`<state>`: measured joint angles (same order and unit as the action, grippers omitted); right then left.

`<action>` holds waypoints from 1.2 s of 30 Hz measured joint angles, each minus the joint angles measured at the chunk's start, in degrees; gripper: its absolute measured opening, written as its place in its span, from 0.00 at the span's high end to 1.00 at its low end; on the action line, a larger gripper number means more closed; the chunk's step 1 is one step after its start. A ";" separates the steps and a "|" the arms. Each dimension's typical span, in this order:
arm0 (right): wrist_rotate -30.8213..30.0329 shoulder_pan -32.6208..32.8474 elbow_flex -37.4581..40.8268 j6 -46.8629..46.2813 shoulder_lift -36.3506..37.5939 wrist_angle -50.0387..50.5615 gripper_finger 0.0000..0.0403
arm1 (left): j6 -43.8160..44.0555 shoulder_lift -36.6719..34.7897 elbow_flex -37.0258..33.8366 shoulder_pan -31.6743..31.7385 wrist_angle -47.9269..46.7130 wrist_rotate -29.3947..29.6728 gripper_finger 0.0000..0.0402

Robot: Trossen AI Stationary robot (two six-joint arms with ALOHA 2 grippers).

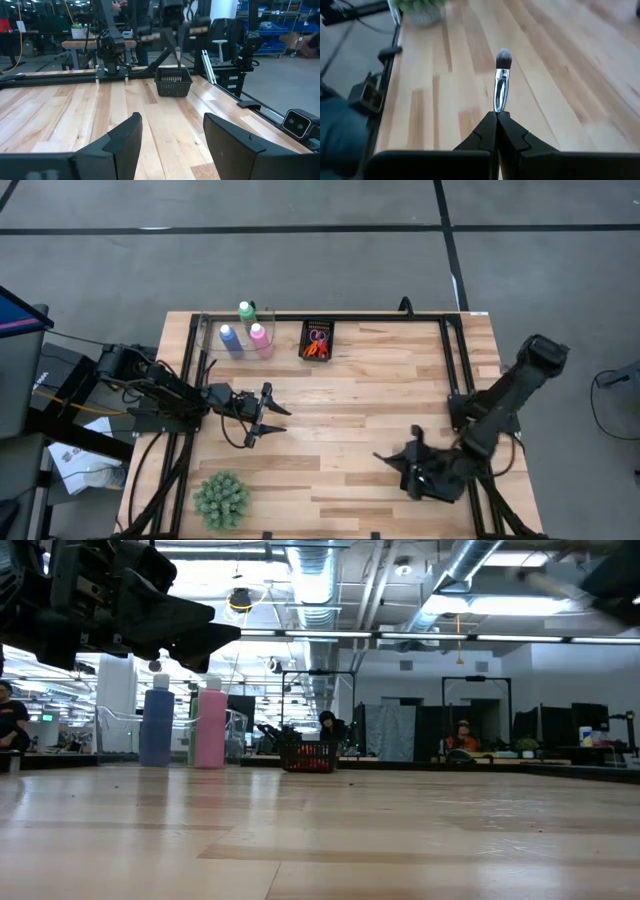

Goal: Pick & Place Paint Supplies
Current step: Put the black paint brush into the bottom black bin

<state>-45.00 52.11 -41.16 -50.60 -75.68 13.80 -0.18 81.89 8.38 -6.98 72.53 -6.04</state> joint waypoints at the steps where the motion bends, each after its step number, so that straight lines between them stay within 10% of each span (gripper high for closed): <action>1: 1.00 0.80 -2.18 -3.43 0.93 6.39 1.00 | 0.00 0.00 0.00 0.00 -0.03 0.00 0.49; 7: 10.55 3.79 -12.17 -20.78 0.66 33.25 1.00 | -0.01 0.00 0.00 0.00 -0.09 -0.02 0.49; 20: 24.48 7.92 -11.04 -34.75 -11.67 32.40 1.00 | 0.01 0.00 0.00 0.00 -0.11 -0.04 0.49; 28: 24.45 10.46 -11.04 -40.99 -14.10 33.40 1.00 | 0.19 0.00 0.00 0.00 -0.11 -0.04 0.49; 36: 8.04 10.08 -11.04 -41.97 -14.69 33.37 0.87 | 0.05 -1.69 -0.50 0.00 0.05 0.00 0.49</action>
<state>-36.96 62.19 -52.21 -92.58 -90.37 47.17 -0.13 80.20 7.88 -6.98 72.58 -6.04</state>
